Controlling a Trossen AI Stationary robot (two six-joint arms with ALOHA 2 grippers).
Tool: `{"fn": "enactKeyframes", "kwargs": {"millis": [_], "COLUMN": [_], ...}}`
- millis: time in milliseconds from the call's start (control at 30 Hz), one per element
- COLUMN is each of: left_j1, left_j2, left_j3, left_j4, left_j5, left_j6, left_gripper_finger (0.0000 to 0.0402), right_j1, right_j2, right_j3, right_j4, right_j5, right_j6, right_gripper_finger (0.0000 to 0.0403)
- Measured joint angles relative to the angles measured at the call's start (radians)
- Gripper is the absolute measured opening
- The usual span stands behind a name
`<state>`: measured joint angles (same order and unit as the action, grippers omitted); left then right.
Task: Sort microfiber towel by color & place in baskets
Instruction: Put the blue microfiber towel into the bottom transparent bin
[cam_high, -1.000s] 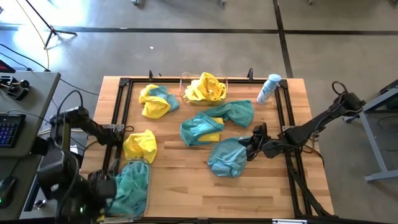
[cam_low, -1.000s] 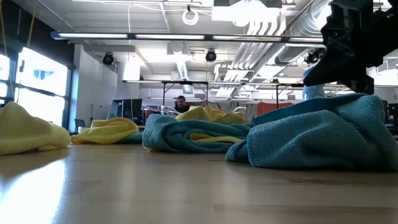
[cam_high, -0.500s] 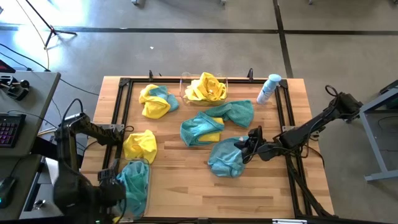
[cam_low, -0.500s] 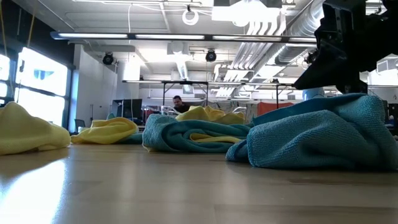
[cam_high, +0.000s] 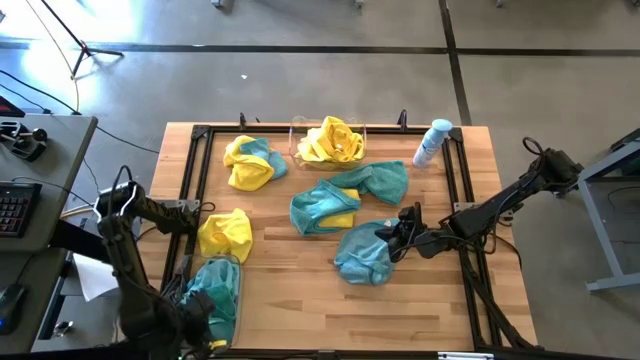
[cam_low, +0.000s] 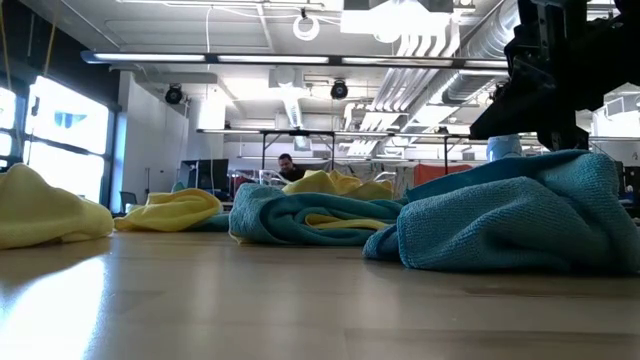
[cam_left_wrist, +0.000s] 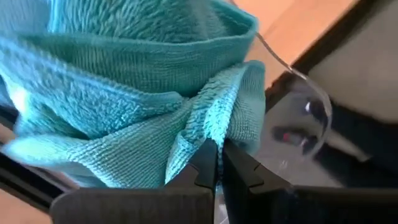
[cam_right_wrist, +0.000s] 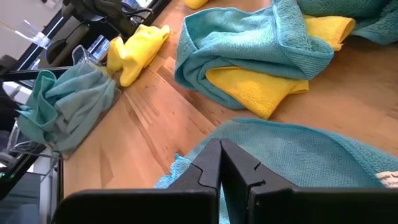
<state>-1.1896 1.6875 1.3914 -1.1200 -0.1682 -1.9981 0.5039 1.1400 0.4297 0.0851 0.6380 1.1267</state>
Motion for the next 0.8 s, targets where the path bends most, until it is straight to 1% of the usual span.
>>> {"fn": "enactKeyframes", "kwargs": {"millis": [100, 167, 233, 333, 433, 600, 800], "left_j1": [0.0, 0.001, 0.004, 0.005, 0.005, 0.005, 0.005], "left_j2": [0.0, 0.001, 0.002, 0.002, 0.002, 0.002, 0.002], "left_j3": [-0.035, -0.053, -0.07, -0.109, -0.144, -0.194, -0.248], "left_j4": [0.05, 0.071, 0.1, 0.138, 0.156, 0.168, 0.235], "left_j5": [-0.004, -0.002, -0.003, -0.033, -0.029, 0.006, 0.01], "left_j6": [-0.098, -0.135, -0.144, -0.135, -0.152, -0.174, -0.173], "left_gripper_finger": [0.0, 0.0, 0.0, 0.0, 0.0007, 0.0034, 0.0082], "right_j1": [0.0, 0.0, 0.0, 0.0, 0.0, 0.0, 0.0], "right_j2": [0.0, 0.0, 0.0, 0.0, 0.0, 0.0, 0.0], "right_j3": [0.0, 0.0, 0.0, 0.0, 0.0, 0.0, 0.0], "right_j4": [0.0, 0.0, 0.0, -0.001, -0.001, -0.001, -0.001], "right_j5": [0.0, 0.0, 0.0, 0.0, -0.004, -0.006, -0.006], "right_j6": [0.0, 0.0, 0.0, 0.0, 0.0, 0.0, 0.0], "right_gripper_finger": [0.0, 0.0, 0.0, 0.0, 0.0, 0.0, 0.0]}}
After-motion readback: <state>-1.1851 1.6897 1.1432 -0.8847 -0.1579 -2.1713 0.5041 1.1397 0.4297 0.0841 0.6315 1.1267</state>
